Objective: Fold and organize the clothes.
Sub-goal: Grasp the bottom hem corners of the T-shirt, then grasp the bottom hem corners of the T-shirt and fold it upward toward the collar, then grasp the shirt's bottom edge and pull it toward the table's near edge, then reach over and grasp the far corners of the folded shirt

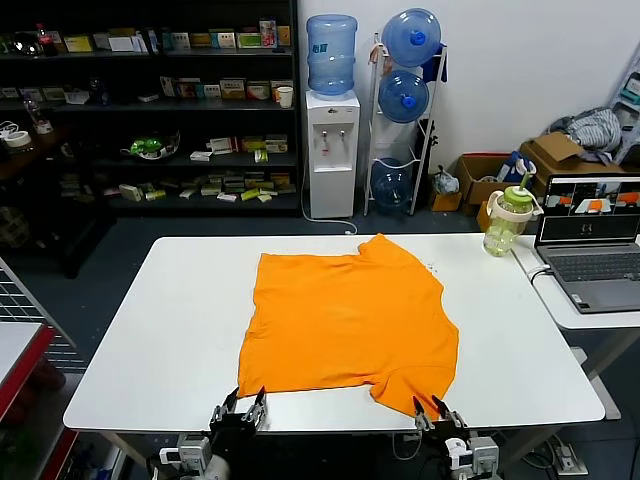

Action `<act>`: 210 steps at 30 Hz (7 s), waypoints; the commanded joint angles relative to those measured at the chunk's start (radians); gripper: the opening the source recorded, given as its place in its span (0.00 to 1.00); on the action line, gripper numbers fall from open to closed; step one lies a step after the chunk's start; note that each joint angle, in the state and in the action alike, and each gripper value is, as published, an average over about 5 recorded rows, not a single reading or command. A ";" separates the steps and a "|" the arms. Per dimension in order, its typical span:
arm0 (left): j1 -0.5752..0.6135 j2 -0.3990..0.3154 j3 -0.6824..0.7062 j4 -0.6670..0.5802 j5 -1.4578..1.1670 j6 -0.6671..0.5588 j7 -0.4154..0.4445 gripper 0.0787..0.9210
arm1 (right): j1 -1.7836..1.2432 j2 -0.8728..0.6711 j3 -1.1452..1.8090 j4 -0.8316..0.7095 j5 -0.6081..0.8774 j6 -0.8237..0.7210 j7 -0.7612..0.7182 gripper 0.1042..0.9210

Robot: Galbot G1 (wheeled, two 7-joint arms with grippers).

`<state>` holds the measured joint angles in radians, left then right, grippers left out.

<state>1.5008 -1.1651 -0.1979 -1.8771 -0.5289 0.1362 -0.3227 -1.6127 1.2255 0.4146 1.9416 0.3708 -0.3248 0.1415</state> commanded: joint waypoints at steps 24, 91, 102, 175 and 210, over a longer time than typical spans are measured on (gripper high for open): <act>0.263 0.104 -0.050 -0.256 0.017 -0.037 -0.058 0.02 | -0.389 -0.102 0.077 0.270 0.064 0.094 0.020 0.02; -0.082 0.196 0.045 0.008 -0.039 0.014 -0.056 0.46 | 0.245 -0.221 -0.014 -0.131 0.213 0.083 0.034 0.56; -0.179 0.133 0.055 0.062 -0.064 0.010 -0.013 0.83 | 0.177 -0.218 0.017 -0.139 0.255 0.034 0.013 0.87; 0.144 0.276 0.001 -0.231 -0.178 0.053 -0.158 0.01 | -0.207 -0.298 0.151 0.145 0.276 -0.008 0.106 0.03; -0.869 0.089 0.303 0.566 -0.452 0.151 0.002 0.88 | 1.101 -0.108 -0.409 -0.776 0.436 -0.124 0.089 0.88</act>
<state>0.9488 -0.9602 -0.0202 -1.6757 -0.9154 0.2219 -0.3550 -0.8130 1.0199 0.1680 1.4922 0.8142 -0.4217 0.2688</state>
